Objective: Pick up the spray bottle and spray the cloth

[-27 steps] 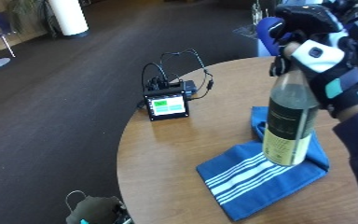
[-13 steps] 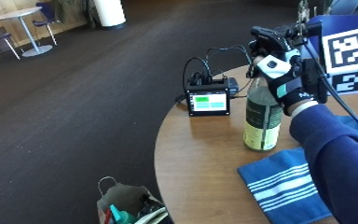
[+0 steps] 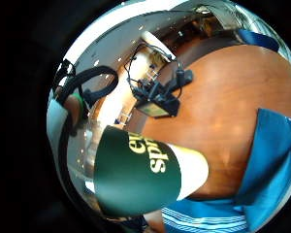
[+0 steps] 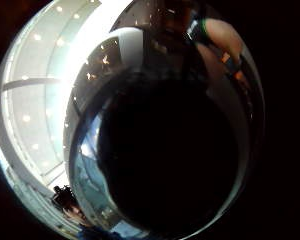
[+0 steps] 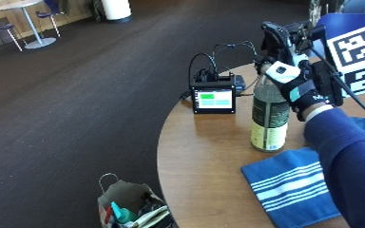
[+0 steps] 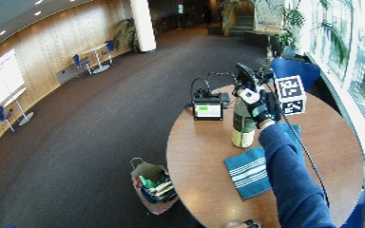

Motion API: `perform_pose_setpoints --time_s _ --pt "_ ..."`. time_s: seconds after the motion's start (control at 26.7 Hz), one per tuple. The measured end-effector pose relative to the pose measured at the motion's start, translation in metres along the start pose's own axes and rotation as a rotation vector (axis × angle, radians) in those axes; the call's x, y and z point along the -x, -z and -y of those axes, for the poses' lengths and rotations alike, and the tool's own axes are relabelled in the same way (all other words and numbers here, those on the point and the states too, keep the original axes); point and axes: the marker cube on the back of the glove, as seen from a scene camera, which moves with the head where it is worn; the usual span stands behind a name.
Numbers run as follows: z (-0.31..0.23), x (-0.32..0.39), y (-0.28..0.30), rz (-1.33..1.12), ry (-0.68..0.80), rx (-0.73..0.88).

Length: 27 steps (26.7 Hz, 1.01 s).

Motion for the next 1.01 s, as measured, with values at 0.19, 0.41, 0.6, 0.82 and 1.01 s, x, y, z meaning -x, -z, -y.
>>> perform_pose_setpoints --time_s 0.19,0.41,0.6,0.82,1.01 --pt "-0.019 0.002 0.005 -0.125 0.026 0.161" --pt "-0.06 0.003 0.068 -0.453 0.206 0.262" --pt "-0.125 -0.021 0.14 -0.802 0.145 0.202" --pt "-0.191 -0.1 0.177 -0.814 -0.063 0.013" --pt "-0.176 -0.117 0.163 -0.779 -0.033 -0.016"
